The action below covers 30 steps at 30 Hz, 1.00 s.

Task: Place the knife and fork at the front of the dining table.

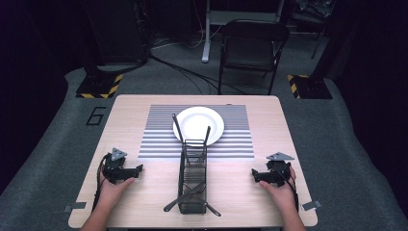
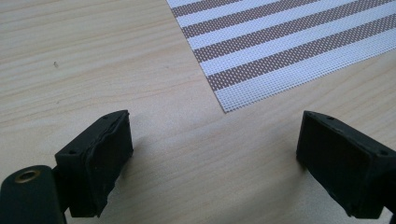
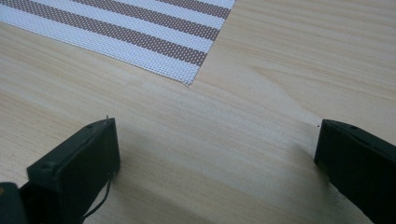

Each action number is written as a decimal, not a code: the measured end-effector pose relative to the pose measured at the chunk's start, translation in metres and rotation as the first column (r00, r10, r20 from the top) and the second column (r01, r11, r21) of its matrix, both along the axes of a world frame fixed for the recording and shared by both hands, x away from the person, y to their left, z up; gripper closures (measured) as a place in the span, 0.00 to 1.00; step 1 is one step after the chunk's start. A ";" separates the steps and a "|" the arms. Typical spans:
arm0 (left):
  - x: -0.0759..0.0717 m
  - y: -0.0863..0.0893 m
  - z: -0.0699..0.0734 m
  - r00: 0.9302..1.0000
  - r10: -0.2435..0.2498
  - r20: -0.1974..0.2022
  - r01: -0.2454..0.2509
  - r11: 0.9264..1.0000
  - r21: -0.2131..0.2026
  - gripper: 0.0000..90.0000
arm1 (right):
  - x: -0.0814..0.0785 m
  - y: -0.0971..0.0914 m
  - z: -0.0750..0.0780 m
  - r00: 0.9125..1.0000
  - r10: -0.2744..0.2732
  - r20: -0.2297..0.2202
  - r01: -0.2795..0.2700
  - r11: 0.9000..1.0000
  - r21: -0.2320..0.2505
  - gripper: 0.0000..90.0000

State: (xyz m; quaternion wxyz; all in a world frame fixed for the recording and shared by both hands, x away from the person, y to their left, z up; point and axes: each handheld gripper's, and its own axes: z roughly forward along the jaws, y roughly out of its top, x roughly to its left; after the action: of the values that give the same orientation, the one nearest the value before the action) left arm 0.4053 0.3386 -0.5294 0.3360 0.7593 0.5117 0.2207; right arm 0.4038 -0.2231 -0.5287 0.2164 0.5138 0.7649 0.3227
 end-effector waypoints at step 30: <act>-0.001 -0.002 -0.001 1.000 0.007 0.004 -0.007 1.000 -0.004 0.12 | -0.001 0.001 0.000 1.000 -0.011 0.002 0.011 1.000 0.001 0.00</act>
State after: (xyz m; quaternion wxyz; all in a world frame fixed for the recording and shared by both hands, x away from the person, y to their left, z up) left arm 0.4044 0.3365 -0.5300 0.3379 0.7563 0.5141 0.2226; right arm 0.4030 -0.2223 -0.5287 0.2185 0.5177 0.7618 0.3224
